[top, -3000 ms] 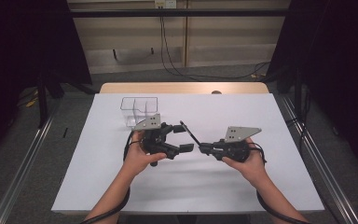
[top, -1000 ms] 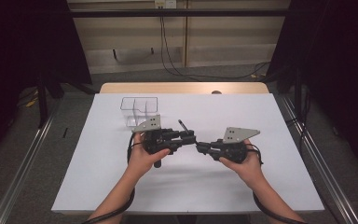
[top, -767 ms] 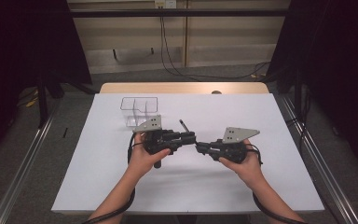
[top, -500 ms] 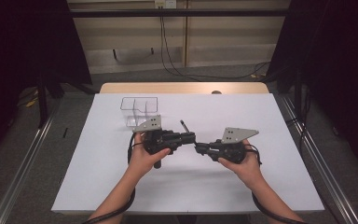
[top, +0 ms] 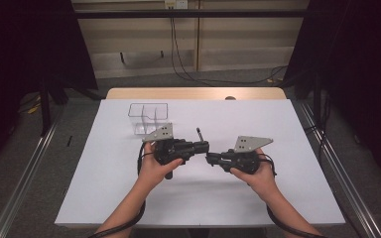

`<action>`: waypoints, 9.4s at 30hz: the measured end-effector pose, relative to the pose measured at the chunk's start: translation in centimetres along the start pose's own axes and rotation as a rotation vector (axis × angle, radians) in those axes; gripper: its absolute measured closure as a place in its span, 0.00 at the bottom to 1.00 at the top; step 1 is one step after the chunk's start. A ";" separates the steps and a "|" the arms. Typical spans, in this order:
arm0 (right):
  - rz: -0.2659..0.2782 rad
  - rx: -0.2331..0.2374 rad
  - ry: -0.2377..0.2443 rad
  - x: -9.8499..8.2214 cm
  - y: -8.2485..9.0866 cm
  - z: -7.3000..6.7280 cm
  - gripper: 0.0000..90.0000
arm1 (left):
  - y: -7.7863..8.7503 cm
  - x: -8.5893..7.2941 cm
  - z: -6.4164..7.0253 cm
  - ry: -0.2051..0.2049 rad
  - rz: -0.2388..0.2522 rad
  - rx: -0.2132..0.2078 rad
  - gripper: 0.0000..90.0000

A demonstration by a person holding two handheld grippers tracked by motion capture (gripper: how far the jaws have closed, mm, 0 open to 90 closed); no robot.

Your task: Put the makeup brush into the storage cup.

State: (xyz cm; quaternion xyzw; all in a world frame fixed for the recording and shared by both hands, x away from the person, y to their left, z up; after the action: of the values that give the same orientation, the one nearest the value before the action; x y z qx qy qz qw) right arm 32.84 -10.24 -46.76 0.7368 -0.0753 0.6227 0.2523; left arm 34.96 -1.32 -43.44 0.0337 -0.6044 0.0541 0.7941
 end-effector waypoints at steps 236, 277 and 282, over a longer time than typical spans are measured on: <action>0.149 -0.216 -0.087 -4.5 12.5 4.7 0.04 | 8.9 3.8 -10.3 -0.081 0.018 0.398 0.93; 0.135 -0.235 -0.070 -5.1 13.4 4.2 0.04 | 10.4 5.6 -11.9 -0.100 0.011 0.456 0.93; 0.132 -0.236 -0.063 -5.2 13.4 4.1 0.04 | 10.5 6.0 -12.2 -0.098 0.023 0.457 0.93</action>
State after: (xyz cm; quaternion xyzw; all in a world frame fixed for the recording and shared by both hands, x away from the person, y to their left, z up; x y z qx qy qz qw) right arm 29.65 -24.81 -48.44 0.7148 -0.2043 0.6012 0.2929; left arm 46.85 10.80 -40.99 0.2086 -0.6148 0.1969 0.7347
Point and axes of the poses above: each handheld gripper's, and its own axes: y roughly backward along the jaws, x roughly out of its top, z roughly to its right, the point moved 9 cm from there along -y, roughly forward along the jaws, and after that the axes turned 5 degrees about z, right-handed, at the moved point
